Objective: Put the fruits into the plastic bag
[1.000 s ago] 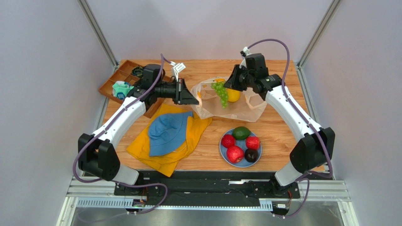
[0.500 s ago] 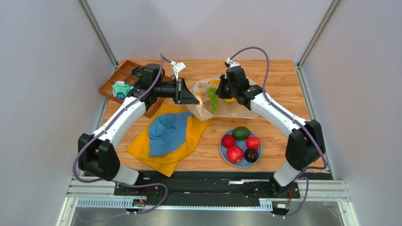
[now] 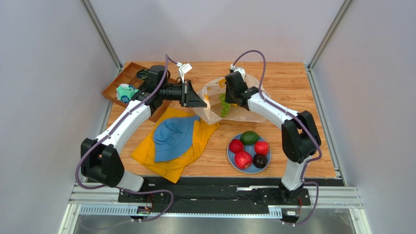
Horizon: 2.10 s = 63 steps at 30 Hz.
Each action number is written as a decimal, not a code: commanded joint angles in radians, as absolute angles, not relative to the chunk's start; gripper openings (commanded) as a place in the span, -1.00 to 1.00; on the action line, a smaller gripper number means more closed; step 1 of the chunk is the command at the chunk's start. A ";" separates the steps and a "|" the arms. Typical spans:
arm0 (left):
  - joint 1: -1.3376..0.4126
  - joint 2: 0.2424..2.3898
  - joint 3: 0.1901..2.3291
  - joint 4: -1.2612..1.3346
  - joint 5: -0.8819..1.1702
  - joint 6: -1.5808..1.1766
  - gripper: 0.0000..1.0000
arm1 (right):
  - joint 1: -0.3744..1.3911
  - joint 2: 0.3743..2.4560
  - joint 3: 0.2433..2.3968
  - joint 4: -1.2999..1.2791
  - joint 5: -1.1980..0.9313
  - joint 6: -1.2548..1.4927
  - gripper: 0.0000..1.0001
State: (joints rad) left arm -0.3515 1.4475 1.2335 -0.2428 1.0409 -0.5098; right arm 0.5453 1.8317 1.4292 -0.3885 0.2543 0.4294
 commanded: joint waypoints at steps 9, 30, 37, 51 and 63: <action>-0.342 1.428 1.250 -0.230 1.057 -0.496 -1.00 | 0.515 1.890 1.546 -0.433 0.226 0.422 0.19; -0.334 1.434 1.272 -0.301 1.016 -0.442 -1.00 | 0.558 1.712 1.477 -0.409 0.040 0.348 0.15; -0.314 1.430 1.275 -0.302 1.012 -0.439 -1.00 | 0.578 1.567 1.388 -0.457 -0.055 0.324 0.15; -0.307 1.425 1.282 -0.327 0.986 -0.419 -1.00 | 0.578 1.283 1.255 -0.655 -0.153 0.313 0.15; -0.307 1.424 1.295 -0.365 0.954 -0.390 -1.00 | 0.761 1.118 1.048 -0.825 -0.003 0.420 0.11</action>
